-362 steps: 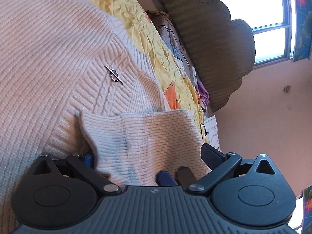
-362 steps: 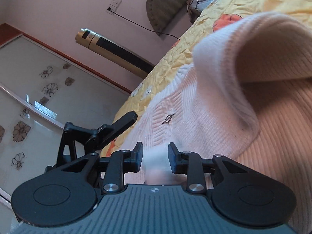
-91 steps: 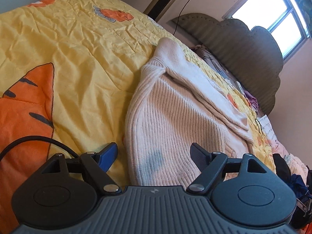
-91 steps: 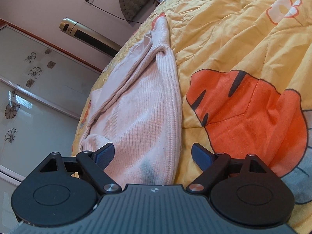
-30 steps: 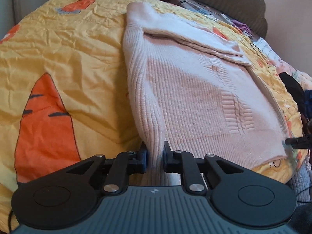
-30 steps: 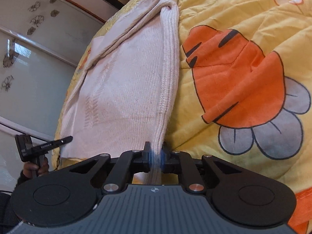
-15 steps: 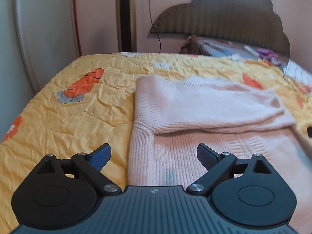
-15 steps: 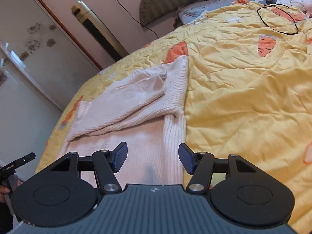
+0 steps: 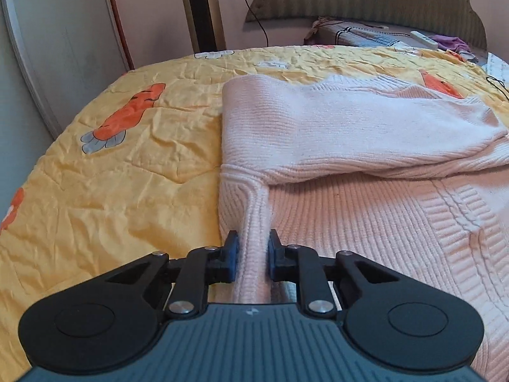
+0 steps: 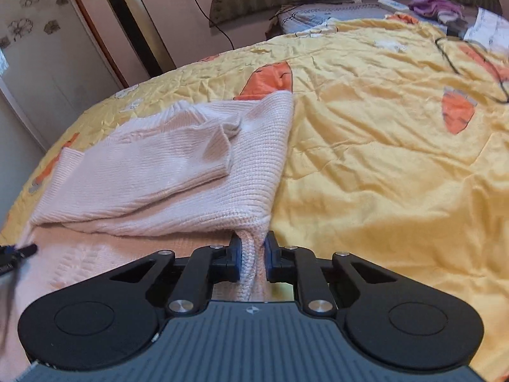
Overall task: Fold small clothes
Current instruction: 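Grip the cardigan edge again with both tools and lift it to fold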
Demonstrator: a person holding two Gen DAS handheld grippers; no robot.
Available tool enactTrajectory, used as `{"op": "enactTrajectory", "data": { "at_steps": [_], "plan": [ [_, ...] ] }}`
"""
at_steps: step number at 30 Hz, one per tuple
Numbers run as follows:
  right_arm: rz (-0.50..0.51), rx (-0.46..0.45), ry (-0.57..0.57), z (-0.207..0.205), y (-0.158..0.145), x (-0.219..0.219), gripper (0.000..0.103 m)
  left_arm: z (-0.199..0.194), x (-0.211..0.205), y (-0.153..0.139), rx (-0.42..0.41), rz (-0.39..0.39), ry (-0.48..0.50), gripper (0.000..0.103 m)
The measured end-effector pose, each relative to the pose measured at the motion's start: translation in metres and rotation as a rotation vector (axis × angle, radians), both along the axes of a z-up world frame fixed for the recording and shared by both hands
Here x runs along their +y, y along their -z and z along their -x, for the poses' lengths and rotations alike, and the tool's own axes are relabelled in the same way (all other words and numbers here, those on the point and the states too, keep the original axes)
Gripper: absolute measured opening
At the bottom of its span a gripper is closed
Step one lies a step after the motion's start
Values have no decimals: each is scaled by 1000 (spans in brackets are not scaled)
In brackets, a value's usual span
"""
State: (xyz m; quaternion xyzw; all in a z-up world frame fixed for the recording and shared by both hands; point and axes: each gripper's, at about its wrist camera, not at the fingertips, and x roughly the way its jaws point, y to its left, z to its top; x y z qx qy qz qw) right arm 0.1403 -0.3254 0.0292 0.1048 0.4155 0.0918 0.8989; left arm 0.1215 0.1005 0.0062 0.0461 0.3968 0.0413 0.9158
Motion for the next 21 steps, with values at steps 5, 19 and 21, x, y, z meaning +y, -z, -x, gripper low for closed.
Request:
{"op": "enactTrajectory", "data": {
  "at_steps": [5, 19, 21],
  "plan": [
    [0, 2, 30, 2, 11, -4, 14, 0, -6, 5, -26, -48, 5, 19],
    [-172, 43, -61, 123, 5, 3, 43, 104, 4, 1, 8, 119, 36, 54],
    [-144, 26, -87, 137, 11, 9, 17, 106, 11, -3, 5, 179, 10, 18]
  ]
}}
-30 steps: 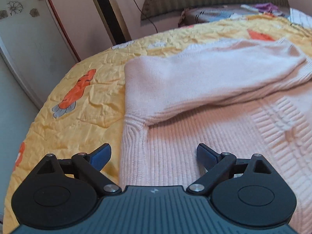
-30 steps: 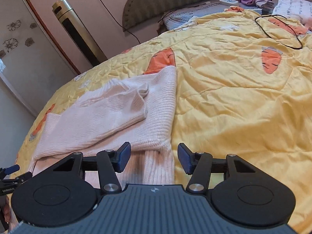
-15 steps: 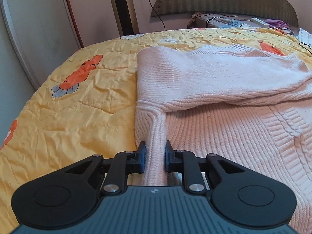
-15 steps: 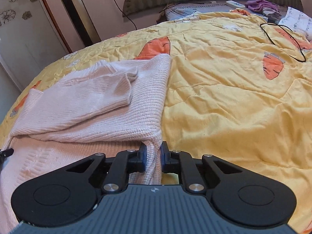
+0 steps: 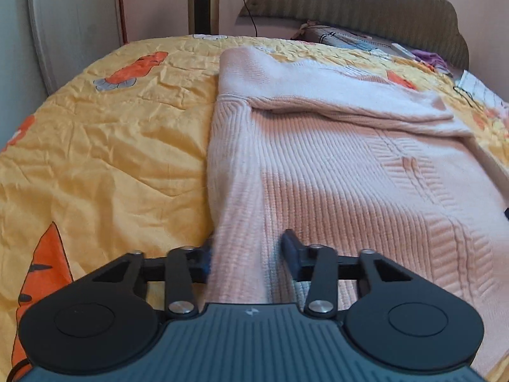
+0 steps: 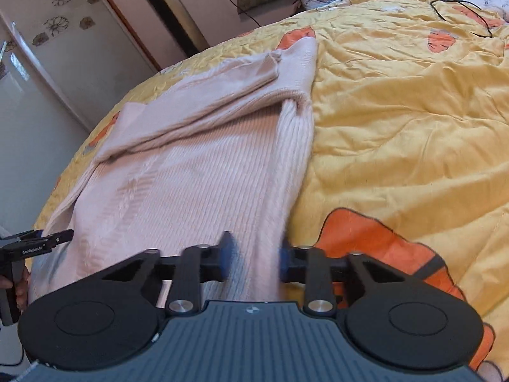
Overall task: Fold small clothes
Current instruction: 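Grip the cardigan edge again with both tools and lift it to fold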
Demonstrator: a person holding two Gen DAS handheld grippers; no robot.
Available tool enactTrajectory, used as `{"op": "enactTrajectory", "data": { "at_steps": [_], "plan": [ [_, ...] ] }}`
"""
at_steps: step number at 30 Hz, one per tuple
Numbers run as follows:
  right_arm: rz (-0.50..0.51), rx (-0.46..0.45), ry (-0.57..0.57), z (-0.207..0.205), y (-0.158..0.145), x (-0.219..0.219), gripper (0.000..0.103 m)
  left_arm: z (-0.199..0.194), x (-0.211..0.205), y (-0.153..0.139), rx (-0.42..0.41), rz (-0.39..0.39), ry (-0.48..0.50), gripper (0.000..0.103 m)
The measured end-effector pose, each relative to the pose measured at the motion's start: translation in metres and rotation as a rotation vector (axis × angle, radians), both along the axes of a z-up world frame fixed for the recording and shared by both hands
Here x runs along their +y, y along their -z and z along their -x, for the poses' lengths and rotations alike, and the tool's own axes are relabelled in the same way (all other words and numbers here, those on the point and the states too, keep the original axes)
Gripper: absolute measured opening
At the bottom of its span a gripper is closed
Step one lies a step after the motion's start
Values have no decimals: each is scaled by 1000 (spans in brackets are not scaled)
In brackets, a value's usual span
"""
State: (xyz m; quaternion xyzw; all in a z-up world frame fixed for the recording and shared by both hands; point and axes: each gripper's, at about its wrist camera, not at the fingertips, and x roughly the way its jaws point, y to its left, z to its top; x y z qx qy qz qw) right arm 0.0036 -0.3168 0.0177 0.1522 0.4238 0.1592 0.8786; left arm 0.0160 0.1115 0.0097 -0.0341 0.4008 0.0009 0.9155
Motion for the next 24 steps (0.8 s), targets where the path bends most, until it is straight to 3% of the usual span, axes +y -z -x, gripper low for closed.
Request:
{"op": "enactTrajectory", "data": {
  "at_steps": [3, 5, 7, 10, 12, 13, 14, 15, 17, 19, 20, 21, 22, 23, 24],
  "plan": [
    [1, -1, 26, 5, -2, -6, 12, 8, 9, -9, 10, 37, -15, 11],
    [47, -13, 27, 11, -8, -10, 11, 13, 14, -2, 17, 12, -6, 11],
    [60, 4, 41, 15, -2, -18, 9, 15, 17, 4, -24, 13, 12, 12],
    [-14, -18, 69, 17, 7, -28, 16, 17, 11, -1, -27, 5, -8, 15],
    [-56, -10, 98, 21, 6, -30, 26, 27, 7, -8, -31, -14, -8, 22],
    [-72, 1, 106, 25, 4, -30, 35, 35, 6, -12, -40, -17, -6, 26],
    [-83, 3, 105, 32, 0, -29, 46, 43, 5, -15, -47, -19, -8, 38],
    [-88, -5, 104, 41, -5, -27, 51, 52, 3, -16, -54, -23, -15, 60],
    [-95, 0, 98, 63, -11, -24, 61, 69, 0, -12, -48, -44, -35, 77],
    [-132, 38, 95, 81, -8, -22, 61, 80, -6, -4, -18, -70, -18, 77],
    [-159, 61, 89, 89, -4, -20, 60, 83, -8, 1, -5, -75, -10, 74],
    [-183, 79, 77, 96, 0, -16, 58, 87, -7, 4, -20, -62, -11, 64],
    [-192, 74, 51, 103, 1, -11, 46, 89, -6, 5, -36, -34, 3, 52],
    [-174, 81, 31, 106, 2, -4, 21, 90, -6, 4, -47, -14, 30, 22],
    [-151, 105, 28, 106, 5, 0, 12, 89, -7, 2, -51, -17, 39, 12]
  ]
}}
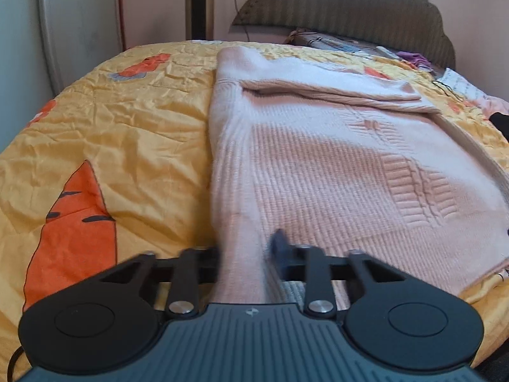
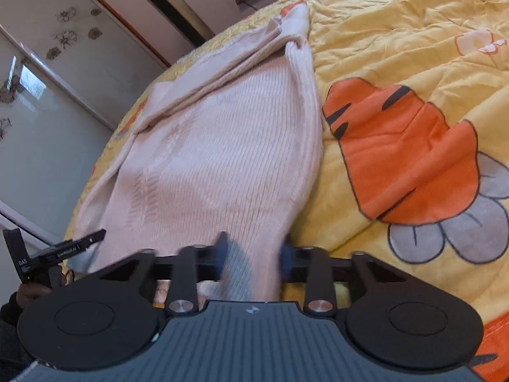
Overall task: Fold small clothes
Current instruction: 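Grip the cardigan edge again with both tools and lift it to fold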
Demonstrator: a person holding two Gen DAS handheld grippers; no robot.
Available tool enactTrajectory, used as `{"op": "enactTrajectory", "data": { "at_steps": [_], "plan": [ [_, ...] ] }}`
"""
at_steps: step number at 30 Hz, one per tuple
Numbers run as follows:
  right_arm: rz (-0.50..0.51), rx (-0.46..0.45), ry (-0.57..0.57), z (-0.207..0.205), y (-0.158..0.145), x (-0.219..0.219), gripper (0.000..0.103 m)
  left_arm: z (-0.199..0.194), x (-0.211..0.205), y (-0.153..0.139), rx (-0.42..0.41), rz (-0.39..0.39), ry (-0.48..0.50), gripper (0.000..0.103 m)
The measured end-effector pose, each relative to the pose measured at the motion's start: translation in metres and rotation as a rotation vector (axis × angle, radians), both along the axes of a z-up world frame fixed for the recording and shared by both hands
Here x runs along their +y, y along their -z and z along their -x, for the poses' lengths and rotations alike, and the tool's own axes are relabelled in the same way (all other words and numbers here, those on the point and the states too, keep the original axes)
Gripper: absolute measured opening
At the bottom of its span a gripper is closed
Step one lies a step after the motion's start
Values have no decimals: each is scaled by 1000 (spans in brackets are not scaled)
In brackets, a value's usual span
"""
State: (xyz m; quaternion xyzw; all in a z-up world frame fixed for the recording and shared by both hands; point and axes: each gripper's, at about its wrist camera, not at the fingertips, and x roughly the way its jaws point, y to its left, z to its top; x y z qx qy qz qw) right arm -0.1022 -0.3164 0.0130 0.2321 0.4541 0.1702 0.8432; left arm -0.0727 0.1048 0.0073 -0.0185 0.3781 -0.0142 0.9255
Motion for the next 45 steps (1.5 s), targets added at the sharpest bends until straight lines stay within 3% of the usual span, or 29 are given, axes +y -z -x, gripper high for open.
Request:
{"op": "enactTrajectory", "data": {
  "at_steps": [2, 5, 7, 9, 11, 13, 14, 16, 19, 23, 28, 33, 39, 45],
  "plan": [
    [1, -15, -13, 1, 1, -2, 9, -1, 2, -3, 35, 1, 9, 11],
    [13, -1, 6, 4, -2, -14, 9, -1, 13, -5, 63, 68, 4, 11],
    [-34, 9, 13, 8, 1, -20, 10, 0, 12, -7, 89, 81, 6, 14],
    [-74, 16, 22, 8, 5, -18, 20, 1, 7, -7, 120, 67, 27, 27],
    [-82, 30, 19, 9, 4, -14, 32, 4, 3, -6, 130, 68, 51, 32],
    [-101, 34, 2, 9, 4, -10, 33, 4, 4, -7, 135, 82, 35, 26],
    [-108, 43, 4, 8, 5, -11, 15, 2, 8, -9, 143, 102, 21, 8],
    [-132, 60, 20, 5, 4, -15, 14, -3, 13, -17, 160, 137, 16, 6],
    [-222, 29, 24, -1, -10, -20, 14, -11, 24, -39, 140, 254, 33, 6],
    [-393, -86, 11, -18, -47, -24, 14, -34, 43, -73, 68, 412, 32, 6],
    [-505, -237, 0, -65, -84, -35, 14, -90, 68, -98, -11, 568, -11, 6],
    [-545, -314, 40, -136, -92, -45, 14, -159, 73, -108, -76, 594, -36, 6],
    [-556, -283, 127, -238, -72, -56, 14, -254, 76, -87, -27, 635, -118, 6],
    [-506, -187, 209, -326, -30, -58, 14, -335, 55, -54, -17, 446, -155, 6]
  ]
}}
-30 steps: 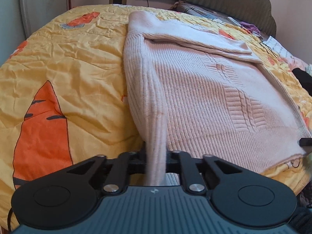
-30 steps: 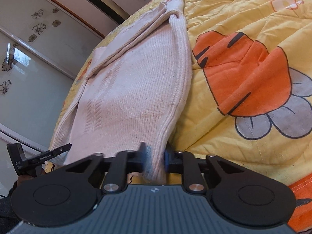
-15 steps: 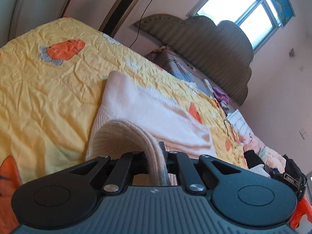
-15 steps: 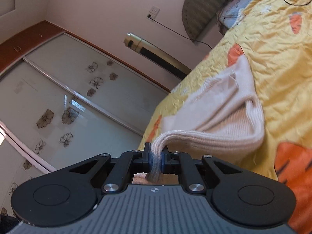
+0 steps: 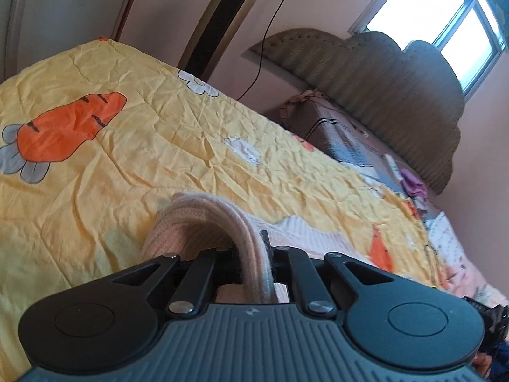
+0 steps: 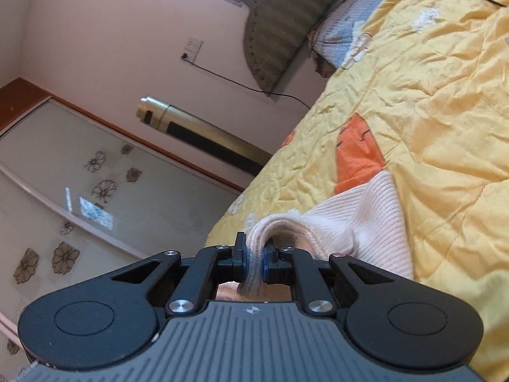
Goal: Fold small clothes
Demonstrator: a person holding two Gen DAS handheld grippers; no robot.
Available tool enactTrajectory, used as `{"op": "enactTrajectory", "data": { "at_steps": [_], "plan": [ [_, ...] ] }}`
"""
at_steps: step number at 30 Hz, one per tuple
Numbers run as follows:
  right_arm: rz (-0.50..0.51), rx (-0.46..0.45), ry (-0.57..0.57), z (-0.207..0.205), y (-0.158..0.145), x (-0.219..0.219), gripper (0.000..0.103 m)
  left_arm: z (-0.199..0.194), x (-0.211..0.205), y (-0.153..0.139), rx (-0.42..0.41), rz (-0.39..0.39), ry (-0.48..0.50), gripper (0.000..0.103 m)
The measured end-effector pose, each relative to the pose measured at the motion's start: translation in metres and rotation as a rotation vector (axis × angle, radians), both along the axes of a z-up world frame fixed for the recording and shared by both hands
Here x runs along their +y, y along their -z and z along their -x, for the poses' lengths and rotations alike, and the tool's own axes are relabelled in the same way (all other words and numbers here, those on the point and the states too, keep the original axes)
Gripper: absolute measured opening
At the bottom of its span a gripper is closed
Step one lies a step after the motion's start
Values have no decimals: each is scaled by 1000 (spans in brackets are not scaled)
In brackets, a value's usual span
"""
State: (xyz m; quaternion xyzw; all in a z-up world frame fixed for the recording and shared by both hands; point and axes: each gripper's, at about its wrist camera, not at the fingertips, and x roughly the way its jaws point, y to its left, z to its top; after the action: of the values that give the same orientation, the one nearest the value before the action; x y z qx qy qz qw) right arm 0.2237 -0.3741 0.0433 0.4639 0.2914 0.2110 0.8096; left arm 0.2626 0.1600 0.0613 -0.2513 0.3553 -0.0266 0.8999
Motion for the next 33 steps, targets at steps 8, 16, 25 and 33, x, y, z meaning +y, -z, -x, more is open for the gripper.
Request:
{"op": "enactTrajectory", "data": {
  "at_steps": [8, 16, 25, 33],
  "plan": [
    [103, 129, 88, -52, 61, 9, 16, -35, -21, 55, 30, -203, 15, 7],
    [-41, 109, 100, -39, 49, -8, 51, 5, 2, 6, -171, -142, -36, 86],
    [446, -62, 4, -50, -18, 39, 54, -23, -91, 19, -158, -636, 163, 97],
    [942, -59, -152, -74, 25, 105, 51, -58, -89, 68, -15, -537, 165, 98]
  ]
}}
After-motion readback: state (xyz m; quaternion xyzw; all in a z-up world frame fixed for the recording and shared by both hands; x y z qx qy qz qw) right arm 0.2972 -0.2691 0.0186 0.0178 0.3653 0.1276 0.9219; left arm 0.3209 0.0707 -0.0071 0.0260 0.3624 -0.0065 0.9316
